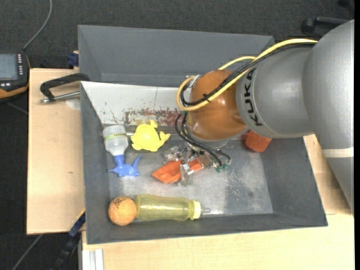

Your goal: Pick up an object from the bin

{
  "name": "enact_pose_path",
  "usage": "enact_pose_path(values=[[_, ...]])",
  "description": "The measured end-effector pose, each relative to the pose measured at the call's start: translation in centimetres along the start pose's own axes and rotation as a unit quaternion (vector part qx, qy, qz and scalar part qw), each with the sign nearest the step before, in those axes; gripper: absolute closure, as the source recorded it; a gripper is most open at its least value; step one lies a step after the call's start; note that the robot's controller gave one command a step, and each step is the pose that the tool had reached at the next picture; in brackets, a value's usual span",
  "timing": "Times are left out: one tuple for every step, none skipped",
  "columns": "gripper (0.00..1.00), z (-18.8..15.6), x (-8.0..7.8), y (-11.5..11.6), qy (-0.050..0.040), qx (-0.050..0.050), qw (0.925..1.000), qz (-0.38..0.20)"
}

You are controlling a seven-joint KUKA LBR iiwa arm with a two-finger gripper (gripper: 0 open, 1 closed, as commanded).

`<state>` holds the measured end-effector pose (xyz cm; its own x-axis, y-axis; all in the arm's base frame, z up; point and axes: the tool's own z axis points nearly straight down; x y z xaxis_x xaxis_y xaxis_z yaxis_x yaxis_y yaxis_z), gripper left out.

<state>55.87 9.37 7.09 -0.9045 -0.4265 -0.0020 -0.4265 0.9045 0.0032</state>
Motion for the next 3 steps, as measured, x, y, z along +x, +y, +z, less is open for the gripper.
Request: enact_pose_path(values=[[1.0,0.0,0.0,0.01,0.0,0.0,1.0,0.0],[1.0,-0.16,0.01,0.03,-0.0004,0.0,1.0,0.0],[1.0,-0.95,0.04,0.08,-0.0001,-0.001,1.0,0.0]])
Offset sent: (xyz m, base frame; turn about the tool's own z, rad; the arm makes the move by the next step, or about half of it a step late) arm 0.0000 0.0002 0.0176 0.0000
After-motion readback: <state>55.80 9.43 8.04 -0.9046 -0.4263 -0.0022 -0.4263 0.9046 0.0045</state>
